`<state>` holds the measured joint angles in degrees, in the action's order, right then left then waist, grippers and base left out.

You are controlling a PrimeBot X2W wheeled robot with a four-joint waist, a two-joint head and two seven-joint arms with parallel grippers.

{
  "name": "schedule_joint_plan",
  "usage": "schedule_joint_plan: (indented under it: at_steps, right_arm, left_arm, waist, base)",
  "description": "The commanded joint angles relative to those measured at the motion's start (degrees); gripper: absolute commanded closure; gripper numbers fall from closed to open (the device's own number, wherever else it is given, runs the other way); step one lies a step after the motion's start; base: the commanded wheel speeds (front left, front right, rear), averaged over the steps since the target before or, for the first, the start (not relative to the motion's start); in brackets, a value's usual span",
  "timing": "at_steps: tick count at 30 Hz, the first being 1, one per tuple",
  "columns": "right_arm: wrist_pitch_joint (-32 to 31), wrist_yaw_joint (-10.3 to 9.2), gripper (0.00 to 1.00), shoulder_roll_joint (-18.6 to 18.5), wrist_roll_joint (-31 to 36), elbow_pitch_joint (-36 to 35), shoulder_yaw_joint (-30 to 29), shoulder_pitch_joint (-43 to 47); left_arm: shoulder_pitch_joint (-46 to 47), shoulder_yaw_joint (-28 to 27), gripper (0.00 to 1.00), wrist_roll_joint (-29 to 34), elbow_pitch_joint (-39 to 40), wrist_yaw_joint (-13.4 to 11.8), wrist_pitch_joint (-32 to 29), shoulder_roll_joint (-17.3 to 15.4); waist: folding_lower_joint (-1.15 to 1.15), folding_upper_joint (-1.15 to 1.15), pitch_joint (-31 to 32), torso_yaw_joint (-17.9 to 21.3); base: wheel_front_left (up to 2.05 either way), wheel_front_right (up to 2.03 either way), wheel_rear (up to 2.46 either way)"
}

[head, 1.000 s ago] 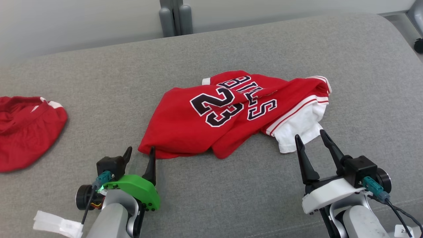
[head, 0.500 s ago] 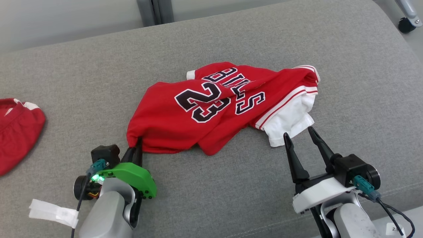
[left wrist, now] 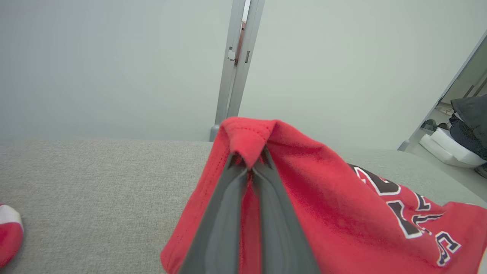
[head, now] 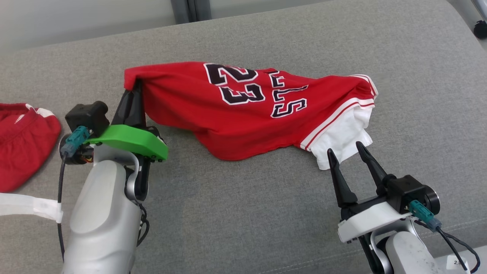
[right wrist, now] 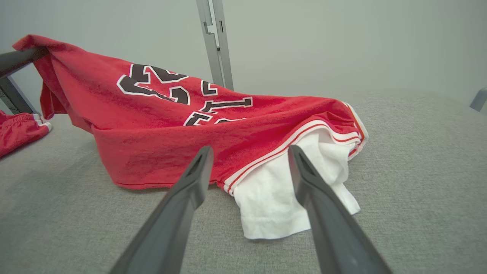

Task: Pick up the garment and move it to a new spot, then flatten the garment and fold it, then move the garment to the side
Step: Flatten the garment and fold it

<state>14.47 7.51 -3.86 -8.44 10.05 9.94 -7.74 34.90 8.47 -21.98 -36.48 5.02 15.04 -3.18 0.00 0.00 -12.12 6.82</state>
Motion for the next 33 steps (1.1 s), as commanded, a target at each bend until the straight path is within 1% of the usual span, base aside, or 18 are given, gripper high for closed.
schedule_joint_plan:
  at_steps: [1, 7, 10, 12, 17, 20, 22, 25, 28, 33]
  right_arm:
    - [0.0, -0.03, 0.00, 0.0, 0.3, -0.4, -0.1, -0.5]
    - [-0.2, -0.03, 0.00, -0.3, 0.3, -0.6, -0.8, 0.4]
    - [-0.5, -0.03, 0.00, -0.5, 0.5, -0.8, -1.0, 0.6]
    - [-0.8, -0.03, 0.00, -0.6, 0.5, -1.0, -1.1, 0.8]
    - [-1.0, -0.03, 0.00, -0.9, 0.4, -1.6, -1.4, 0.9]
    - [-1.2, -0.03, 0.00, -1.0, 0.5, -2.0, -1.4, 0.8]
    - [-1.3, -0.03, 0.00, -1.1, 0.5, -2.3, -1.1, 0.3]
    - [-1.4, -0.03, 0.00, -1.4, 0.4, -2.8, -0.6, -0.7]
    - [-1.4, -0.03, 0.00, -1.6, 0.3, -3.1, 0.6, -1.7]
    - [-1.2, -0.03, 0.00, -1.6, -0.1, -3.6, 1.9, -3.4]
  left_arm:
    - [0.9, -0.6, 1.00, -0.3, 1.7, -0.3, 0.2, -0.4]
    - [-2.0, 0.0, 1.00, -0.1, 11.1, -1.4, 0.0, -0.2]
    - [-3.7, 1.1, 1.00, 0.0, 15.9, -2.1, -1.5, -0.1]
    - [-5.5, 2.3, 1.00, 0.1, 19.9, -2.9, -3.8, -0.1]
    - [-11.3, 4.7, 1.00, -1.1, 29.7, -6.4, -10.2, 0.1]
    - [-14.1, 5.1, 1.00, -1.6, 32.7, -8.1, -13.8, -0.2]
    - [-14.3, 4.7, 1.00, -1.6, 31.9, -8.5, -15.5, -1.3]
    - [-10.8, 4.3, 1.00, -1.6, 27.2, -7.3, -16.1, -2.9]
    - [-6.4, 4.0, 1.00, -0.6, 19.7, -6.0, -14.7, -4.4]
    - [2.0, 3.7, 1.00, 0.6, 8.1, -4.7, -10.9, -6.1]
  waist:
    - [0.00, 0.00, 0.1, -0.2]
    - [0.00, 0.00, 0.6, -1.6]
    - [0.00, 0.00, 0.9, -2.3]
    - [0.00, 0.00, 1.1, -2.7]
    - [0.00, 0.00, 0.9, -3.2]
    - [0.00, 0.00, 0.3, -3.1]
    - [0.00, 0.00, -0.3, -2.7]
    - [0.00, 0.00, -1.8, -2.0]
    - [0.00, 0.00, -3.7, -0.5]
    - [0.00, 0.00, -6.9, 2.0]
  base:
    - [0.00, 0.00, 0.00]
    - [0.00, 0.00, 0.00]
    - [0.00, 0.00, 0.00]
    - [0.00, 0.00, 0.00]
    - [0.00, 0.00, 0.00]
    - [0.00, 0.00, 0.00]
    - [0.00, 0.00, 0.00]
    - [0.00, 0.00, 0.00]
    - [0.00, 0.00, 0.00]
    - [0.00, 0.00, 0.00]
